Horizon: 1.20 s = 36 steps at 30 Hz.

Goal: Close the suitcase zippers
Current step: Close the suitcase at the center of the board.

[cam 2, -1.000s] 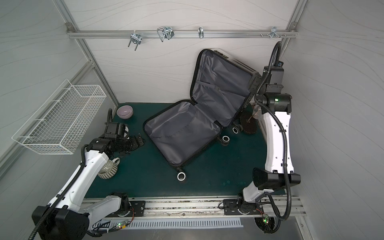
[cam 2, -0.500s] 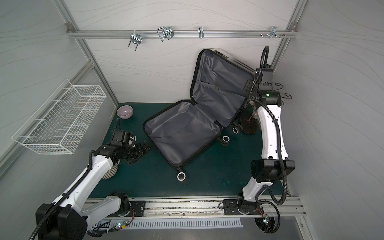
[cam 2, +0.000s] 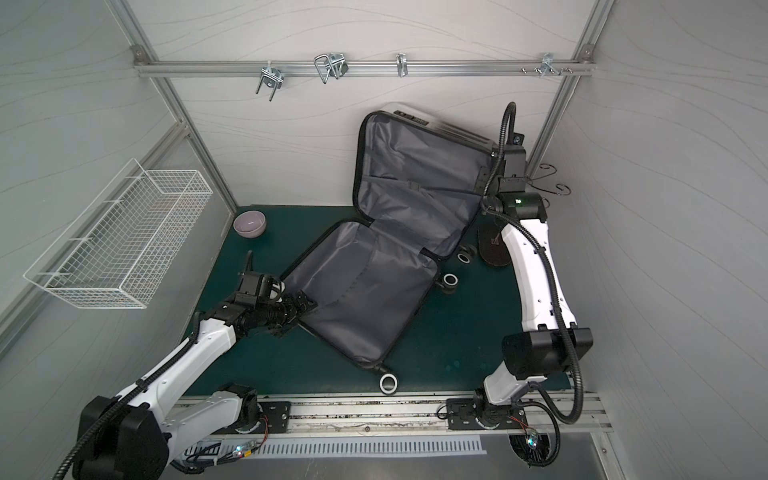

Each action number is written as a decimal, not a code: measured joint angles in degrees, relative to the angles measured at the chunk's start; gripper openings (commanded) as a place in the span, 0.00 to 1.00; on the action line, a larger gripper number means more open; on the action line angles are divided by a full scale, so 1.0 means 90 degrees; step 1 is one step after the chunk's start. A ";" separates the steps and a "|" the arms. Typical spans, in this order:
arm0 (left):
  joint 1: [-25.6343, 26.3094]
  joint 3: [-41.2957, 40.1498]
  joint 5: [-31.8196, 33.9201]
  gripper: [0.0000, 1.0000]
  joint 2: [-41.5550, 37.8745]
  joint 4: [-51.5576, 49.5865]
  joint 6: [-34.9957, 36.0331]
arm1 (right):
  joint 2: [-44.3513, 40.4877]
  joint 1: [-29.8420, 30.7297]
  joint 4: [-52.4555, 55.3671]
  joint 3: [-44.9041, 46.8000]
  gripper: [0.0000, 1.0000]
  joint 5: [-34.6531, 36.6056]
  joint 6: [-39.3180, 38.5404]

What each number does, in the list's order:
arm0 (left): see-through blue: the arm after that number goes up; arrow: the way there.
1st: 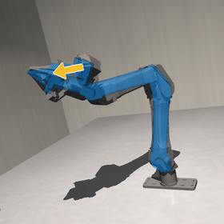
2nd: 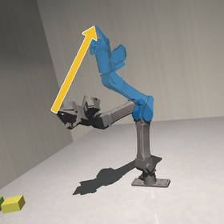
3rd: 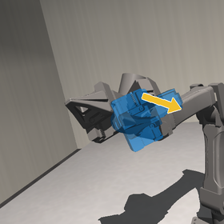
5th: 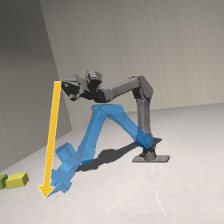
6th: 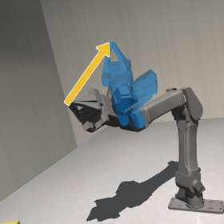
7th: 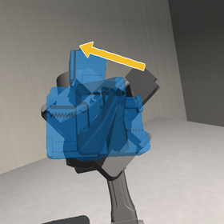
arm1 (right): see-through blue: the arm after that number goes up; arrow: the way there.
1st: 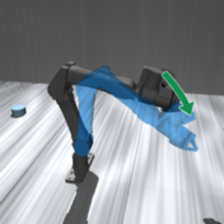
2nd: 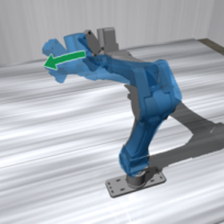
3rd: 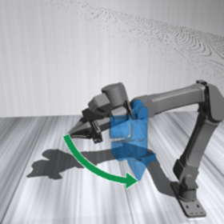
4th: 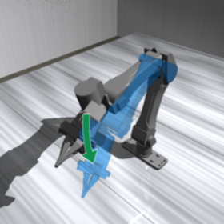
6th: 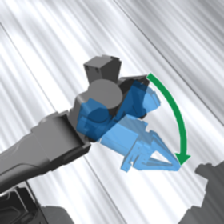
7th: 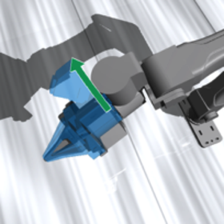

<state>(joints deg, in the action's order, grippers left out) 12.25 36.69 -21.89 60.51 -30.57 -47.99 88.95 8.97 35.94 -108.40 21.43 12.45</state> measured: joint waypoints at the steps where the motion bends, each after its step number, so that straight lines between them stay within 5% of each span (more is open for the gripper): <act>1: 0.0012 -0.0070 0.0005 0.92 -0.0005 0.0005 -0.0068 | -0.0126 0.0056 0.0002 0.0073 0.00 -0.0070 0.0000; 13: 0.0454 -0.0556 0.0311 0.90 0.0002 0.0648 -0.0760 | -0.1273 0.0308 -0.0080 0.1156 0.00 -0.0415 0.0347; 26: 0.1649 -0.0792 0.1394 0.89 0.0709 0.2115 -0.1770 | -0.2667 0.2314 -0.0413 0.2888 0.00 -0.0265 0.0534; 36: 0.2178 -0.0063 0.1953 0.92 0.1787 0.3628 -0.1535 | -0.3028 0.2963 -0.0566 0.4393 0.00 -0.1892 0.1311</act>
<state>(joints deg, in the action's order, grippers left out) 31.86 36.12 -4.32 76.60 2.09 -61.80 61.69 35.64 30.85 -68.86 4.40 24.25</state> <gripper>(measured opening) 0.923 0.047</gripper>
